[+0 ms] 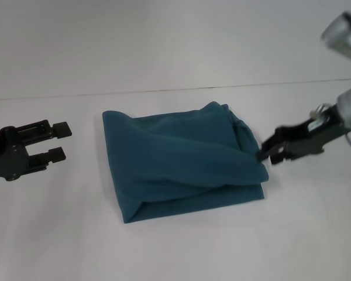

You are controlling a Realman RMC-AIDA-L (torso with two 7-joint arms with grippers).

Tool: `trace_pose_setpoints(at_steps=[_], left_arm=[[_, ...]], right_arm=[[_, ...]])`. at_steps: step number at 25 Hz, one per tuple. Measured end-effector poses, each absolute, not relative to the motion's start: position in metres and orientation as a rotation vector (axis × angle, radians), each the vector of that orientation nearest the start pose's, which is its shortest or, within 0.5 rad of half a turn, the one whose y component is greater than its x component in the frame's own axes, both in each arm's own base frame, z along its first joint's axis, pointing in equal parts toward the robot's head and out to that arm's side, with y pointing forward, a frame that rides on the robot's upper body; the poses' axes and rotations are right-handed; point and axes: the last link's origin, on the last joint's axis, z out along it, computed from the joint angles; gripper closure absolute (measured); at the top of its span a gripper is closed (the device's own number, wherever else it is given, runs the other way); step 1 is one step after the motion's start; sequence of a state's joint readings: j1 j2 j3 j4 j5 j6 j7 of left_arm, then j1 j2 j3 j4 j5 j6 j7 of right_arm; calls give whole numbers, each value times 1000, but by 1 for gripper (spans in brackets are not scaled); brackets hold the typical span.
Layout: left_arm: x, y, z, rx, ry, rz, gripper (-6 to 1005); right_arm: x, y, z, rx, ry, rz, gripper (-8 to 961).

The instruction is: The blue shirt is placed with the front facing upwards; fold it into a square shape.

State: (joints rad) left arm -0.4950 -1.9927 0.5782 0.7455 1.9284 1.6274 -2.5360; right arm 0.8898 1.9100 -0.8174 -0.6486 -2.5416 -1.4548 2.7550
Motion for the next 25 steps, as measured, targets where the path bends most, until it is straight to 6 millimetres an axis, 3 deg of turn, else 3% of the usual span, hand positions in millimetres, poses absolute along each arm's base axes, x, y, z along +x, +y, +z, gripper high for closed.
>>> trace_pose_setpoints(at_steps=[4, 8, 17, 25], left_arm=[[-275, 340, 71, -2067, -2030, -1055, 247], [-276, 340, 75, -2055, -2025, -1076, 247], [-278, 339, 79, -2039, -2020, -1092, 247], [-278, 340, 79, -2036, -2020, -1094, 246]], right_arm=[[218, 421, 64, -2196, 1850, 88, 569], [214, 425, 65, -2193, 1850, 141, 571], [201, 447, 49, -2145, 1723, 208, 576], [192, 465, 7, -2124, 1539, 116, 595]])
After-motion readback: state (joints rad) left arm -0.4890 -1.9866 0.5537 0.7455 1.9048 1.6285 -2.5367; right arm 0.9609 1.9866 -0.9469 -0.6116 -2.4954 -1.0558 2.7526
